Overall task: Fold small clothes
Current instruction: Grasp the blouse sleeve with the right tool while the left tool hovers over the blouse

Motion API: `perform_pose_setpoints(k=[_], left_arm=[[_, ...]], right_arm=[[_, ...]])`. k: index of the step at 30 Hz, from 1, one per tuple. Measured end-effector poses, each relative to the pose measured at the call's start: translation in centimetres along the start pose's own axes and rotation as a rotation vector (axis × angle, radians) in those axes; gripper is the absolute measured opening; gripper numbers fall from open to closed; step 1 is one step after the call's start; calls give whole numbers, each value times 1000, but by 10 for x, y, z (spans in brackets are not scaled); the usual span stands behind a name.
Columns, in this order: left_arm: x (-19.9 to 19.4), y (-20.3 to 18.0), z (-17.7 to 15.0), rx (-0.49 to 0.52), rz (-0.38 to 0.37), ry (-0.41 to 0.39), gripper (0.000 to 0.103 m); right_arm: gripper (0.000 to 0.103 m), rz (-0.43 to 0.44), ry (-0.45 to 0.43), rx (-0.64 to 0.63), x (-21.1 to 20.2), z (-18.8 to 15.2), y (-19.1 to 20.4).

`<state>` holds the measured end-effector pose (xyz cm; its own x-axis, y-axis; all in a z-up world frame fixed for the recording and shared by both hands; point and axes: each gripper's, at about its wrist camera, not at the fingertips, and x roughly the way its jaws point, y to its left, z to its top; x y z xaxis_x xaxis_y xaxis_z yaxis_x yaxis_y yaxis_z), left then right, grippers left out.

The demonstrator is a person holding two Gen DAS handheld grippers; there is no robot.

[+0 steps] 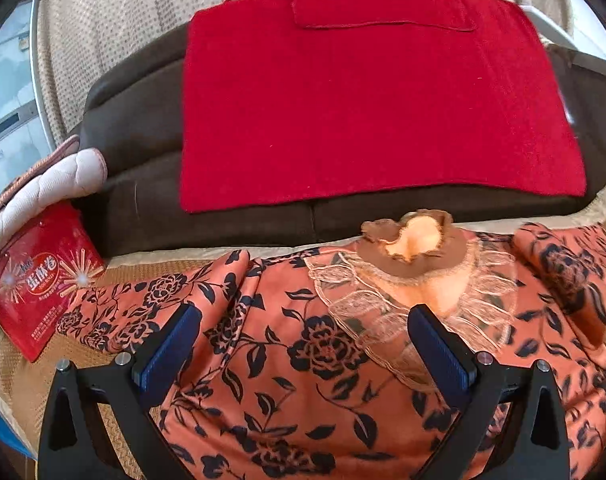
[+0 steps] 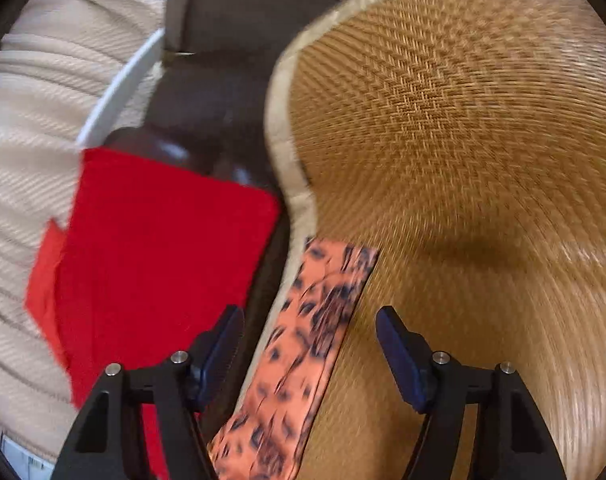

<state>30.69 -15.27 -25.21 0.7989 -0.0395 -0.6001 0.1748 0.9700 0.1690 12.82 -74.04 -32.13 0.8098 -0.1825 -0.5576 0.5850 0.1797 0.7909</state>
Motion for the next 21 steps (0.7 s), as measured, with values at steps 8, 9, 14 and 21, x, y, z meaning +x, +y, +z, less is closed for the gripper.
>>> perform_pose_setpoints(k=[8, 9, 14, 21], left_arm=[[13, -15, 1, 29, 30, -49, 103], [14, -16, 1, 34, 33, -51, 103], [18, -13, 3, 10, 43, -36, 103], [12, 3, 8, -49, 65, -47, 103]], right_arm=[[71, -316, 48, -260, 77, 9, 38], [70, -358, 57, -299, 85, 6, 42], [45, -561, 76, -559, 116, -23, 62], [8, -471, 95, -662, 108, -51, 94]])
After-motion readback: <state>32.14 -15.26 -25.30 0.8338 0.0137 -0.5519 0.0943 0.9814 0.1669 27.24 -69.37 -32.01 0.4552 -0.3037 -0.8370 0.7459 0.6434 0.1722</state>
